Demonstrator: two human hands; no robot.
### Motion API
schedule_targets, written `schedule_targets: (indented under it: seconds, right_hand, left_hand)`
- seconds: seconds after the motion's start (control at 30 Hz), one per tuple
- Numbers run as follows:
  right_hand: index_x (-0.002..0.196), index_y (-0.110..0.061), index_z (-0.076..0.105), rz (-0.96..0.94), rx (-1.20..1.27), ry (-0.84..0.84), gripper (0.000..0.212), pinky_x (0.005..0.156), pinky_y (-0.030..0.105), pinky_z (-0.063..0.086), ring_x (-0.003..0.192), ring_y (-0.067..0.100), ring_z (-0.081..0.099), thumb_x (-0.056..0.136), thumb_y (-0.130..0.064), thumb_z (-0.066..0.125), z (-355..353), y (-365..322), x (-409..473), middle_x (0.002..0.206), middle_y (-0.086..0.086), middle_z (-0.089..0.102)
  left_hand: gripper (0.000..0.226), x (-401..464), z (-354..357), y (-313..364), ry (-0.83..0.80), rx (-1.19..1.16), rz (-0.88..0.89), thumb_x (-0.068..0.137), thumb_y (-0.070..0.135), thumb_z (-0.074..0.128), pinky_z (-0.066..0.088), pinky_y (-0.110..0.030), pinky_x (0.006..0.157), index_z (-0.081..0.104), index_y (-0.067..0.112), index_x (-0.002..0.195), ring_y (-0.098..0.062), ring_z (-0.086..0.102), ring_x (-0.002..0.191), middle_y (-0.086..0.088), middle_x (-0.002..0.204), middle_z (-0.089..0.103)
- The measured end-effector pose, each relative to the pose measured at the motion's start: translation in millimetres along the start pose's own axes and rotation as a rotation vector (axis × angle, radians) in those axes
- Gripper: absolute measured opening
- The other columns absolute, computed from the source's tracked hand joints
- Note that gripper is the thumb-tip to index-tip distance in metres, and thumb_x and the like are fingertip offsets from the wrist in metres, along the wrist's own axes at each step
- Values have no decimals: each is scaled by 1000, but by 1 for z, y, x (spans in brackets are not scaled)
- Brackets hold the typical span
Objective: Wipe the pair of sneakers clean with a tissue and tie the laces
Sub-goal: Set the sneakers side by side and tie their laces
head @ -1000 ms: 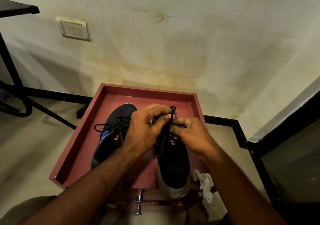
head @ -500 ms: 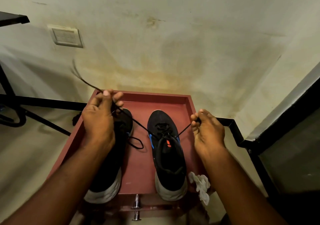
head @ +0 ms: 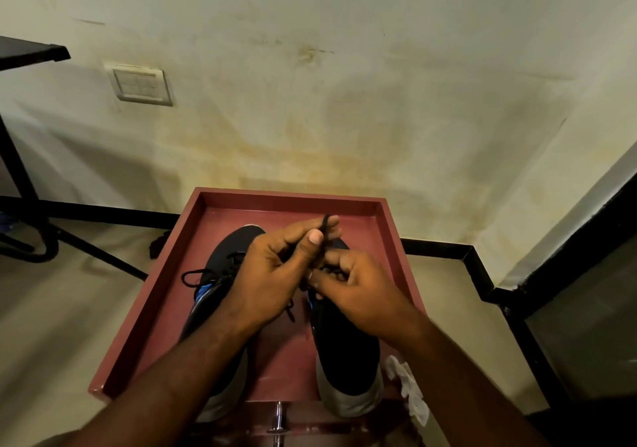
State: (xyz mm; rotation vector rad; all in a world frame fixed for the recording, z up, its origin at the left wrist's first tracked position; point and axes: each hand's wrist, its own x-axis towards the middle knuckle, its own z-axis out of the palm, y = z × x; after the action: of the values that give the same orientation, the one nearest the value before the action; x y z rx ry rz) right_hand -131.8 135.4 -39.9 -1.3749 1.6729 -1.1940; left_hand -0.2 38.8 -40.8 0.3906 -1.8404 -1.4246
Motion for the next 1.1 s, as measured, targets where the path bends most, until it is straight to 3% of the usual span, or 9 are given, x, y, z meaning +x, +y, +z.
schedule_targets:
  seconds: [0.13, 0.3, 0.47, 0.57, 0.67, 0.73, 0.83, 1.0, 1.1]
  right_hand:
    - [105, -20, 67, 61, 172, 59, 20, 55, 24, 46, 65, 9, 62, 108, -13, 49, -9, -3, 1, 83, 2, 74]
    - [110, -18, 70, 122, 355, 219, 17, 49, 25, 40, 50, 6, 50, 107, -21, 53, -10, -3, 0, 92, 18, 76]
    - [107, -26, 79, 101, 286, 311, 14, 69, 34, 50, 74, 13, 66, 98, -30, 70, -16, 3, 0, 89, 2, 79]
    - [103, -21, 78, 125, 287, 274, 15, 69, 36, 49, 70, 17, 63, 97, -32, 71, -17, 5, -1, 90, 6, 79]
    - [101, -20, 72, 148, 286, 281, 12, 67, 38, 48, 67, 19, 61, 95, -30, 73, -16, 7, 2, 89, 7, 79]
    - [108, -21, 67, 170, 279, 309, 16, 63, 36, 47, 67, 18, 63, 95, -25, 74, -18, 7, 4, 87, 7, 79]
    - [120, -21, 59, 194, 292, 310, 32, 58, 28, 47, 67, 12, 64, 93, -15, 74, -19, 7, 5, 90, 9, 77]
    - [93, -13, 68, 52, 266, 318, 17, 66, 23, 55, 70, 13, 65, 87, 1, 77, -27, 2, -1, 83, 5, 70]
    - [80, -22, 80, -61, -74, 306, 25, 75, 20, 56, 85, 6, 70, 86, 1, 72, -30, 3, -3, 95, -4, 72]
  left_hand:
    - [50, -3, -4, -8, -90, 90, -174, 100, 63, 42, 50, -45, 107, 52, 41, 144, -9, 63, 125, 13, 130, 69]
    - [48, -5, 1, -2, -115, 246, -78, 91, 34, 76, 56, -30, 94, 61, 26, 135, -1, 69, 111, 15, 116, 74]
    - [43, -5, 5, 2, 51, 425, 62, 81, 26, 85, 44, -4, 64, 70, 21, 120, 16, 60, 65, 15, 91, 75]
    - [51, -7, 7, 0, 80, 560, 137, 79, 30, 87, 38, -2, 66, 67, 23, 125, 16, 53, 66, 16, 104, 70]
    - [42, -8, 9, -1, 66, 567, 178, 82, 23, 85, 40, 0, 64, 71, 18, 121, 21, 54, 64, 15, 98, 73]
    - [38, -7, 5, -3, 59, 634, 198, 87, 32, 80, 51, -9, 67, 73, 23, 123, 19, 56, 66, 11, 98, 77]
    - [32, -3, -2, -7, 30, 821, 273, 92, 44, 62, 59, -34, 67, 74, 32, 119, -7, 68, 76, 8, 93, 77]
    - [29, -1, -6, -4, -58, 1047, 169, 101, 49, 46, 54, -39, 62, 67, 30, 105, -15, 60, 82, 10, 89, 63]
    - [26, -3, -4, -7, -68, 824, 85, 104, 43, 45, 49, -36, 64, 63, 28, 92, -9, 55, 74, 10, 80, 56]
